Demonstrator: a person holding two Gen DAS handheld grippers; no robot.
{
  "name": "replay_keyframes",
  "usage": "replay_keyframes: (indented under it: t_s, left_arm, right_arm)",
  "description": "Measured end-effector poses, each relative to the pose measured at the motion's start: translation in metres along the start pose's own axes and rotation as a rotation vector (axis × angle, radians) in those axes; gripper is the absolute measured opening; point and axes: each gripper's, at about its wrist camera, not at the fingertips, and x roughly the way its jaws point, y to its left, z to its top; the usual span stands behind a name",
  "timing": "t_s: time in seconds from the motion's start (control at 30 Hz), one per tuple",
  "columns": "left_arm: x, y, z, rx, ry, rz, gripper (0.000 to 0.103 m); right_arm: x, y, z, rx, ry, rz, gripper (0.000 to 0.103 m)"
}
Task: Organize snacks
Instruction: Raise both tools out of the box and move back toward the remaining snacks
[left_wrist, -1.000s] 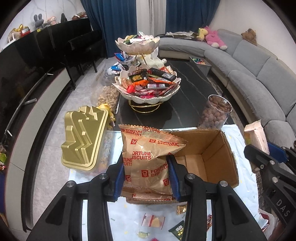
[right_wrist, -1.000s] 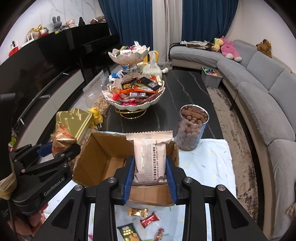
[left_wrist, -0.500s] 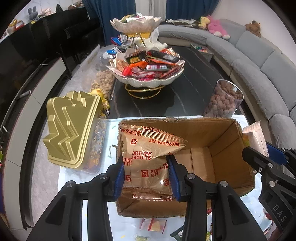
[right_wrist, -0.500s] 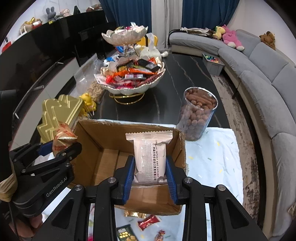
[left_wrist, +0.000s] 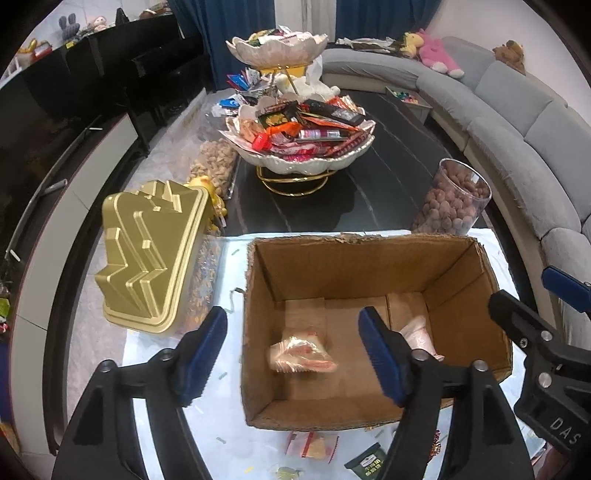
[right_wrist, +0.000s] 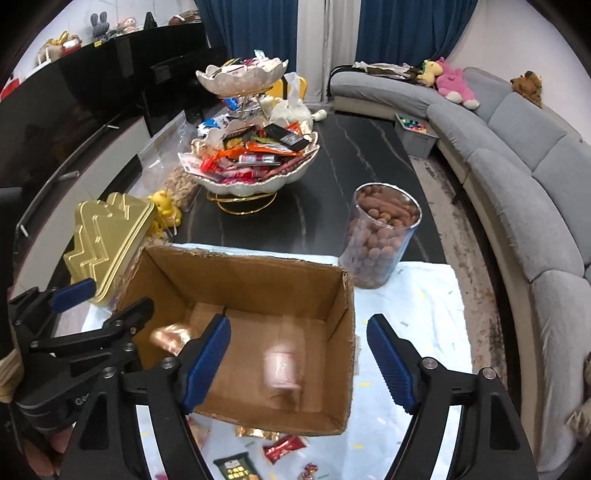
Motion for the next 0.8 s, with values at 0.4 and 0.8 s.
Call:
replay_keyframes:
  t_s: [0.4, 0.8]
  left_arm:
    - [-0.024, 0.004, -0.003, -0.006, -0.045, 0.018, 0.083]
    - [-0.040, 0.006, -0.016, -0.007, -0.062, 0.039, 0.083]
  right_arm:
    - [-0.020, -0.008, -0.002, 0.029, -0.031, -0.014, 0.077]
    - [-0.038, -0.015, -0.009, 0.047, -0.056, -0.028, 0.077]
